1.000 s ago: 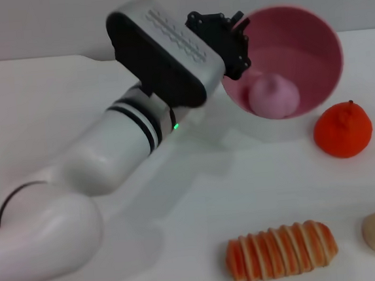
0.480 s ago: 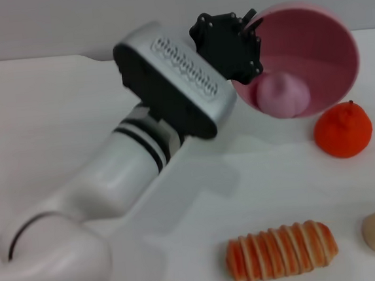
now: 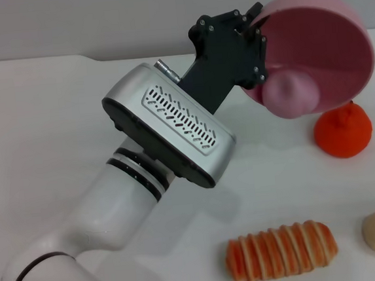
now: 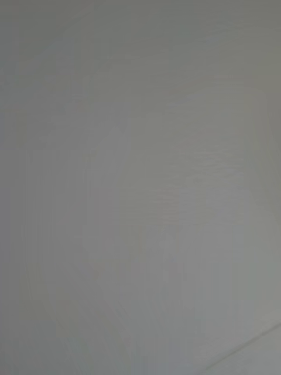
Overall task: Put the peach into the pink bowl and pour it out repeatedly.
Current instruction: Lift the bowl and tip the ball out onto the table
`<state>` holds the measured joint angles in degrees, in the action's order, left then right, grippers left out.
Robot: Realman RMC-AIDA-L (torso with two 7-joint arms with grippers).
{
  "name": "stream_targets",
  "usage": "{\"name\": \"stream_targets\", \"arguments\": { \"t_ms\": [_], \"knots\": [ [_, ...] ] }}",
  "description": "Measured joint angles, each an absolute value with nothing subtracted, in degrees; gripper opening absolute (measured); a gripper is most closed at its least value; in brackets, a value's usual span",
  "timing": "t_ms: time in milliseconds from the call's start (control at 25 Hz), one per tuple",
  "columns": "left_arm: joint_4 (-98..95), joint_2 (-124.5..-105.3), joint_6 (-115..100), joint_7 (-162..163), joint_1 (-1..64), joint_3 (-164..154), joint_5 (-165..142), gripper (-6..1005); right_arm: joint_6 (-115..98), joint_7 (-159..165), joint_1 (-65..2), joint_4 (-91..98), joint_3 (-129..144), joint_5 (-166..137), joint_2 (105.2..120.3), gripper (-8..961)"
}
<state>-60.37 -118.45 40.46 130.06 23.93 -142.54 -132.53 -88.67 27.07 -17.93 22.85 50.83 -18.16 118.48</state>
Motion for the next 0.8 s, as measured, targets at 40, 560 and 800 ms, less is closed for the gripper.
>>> {"name": "stream_targets", "arguments": {
  "t_ms": [40,560,800],
  "knots": [
    [-60.4,-118.46,40.3,130.1,23.9,-142.6,-132.5,45,-88.7,27.1,-18.0,22.9,50.9,-18.2,118.48,504],
    [-58.5,-118.47,48.5,129.8,23.5,-145.9,-132.5,45,-88.7,27.1,-18.0,22.8,51.1,-18.3,118.49,495],
    [-58.3,-118.44,49.4,129.9,23.4,-146.1,-132.5,45,-88.7,27.1,-17.9,22.8,51.3,-18.3,118.53,491]
  ]
}}
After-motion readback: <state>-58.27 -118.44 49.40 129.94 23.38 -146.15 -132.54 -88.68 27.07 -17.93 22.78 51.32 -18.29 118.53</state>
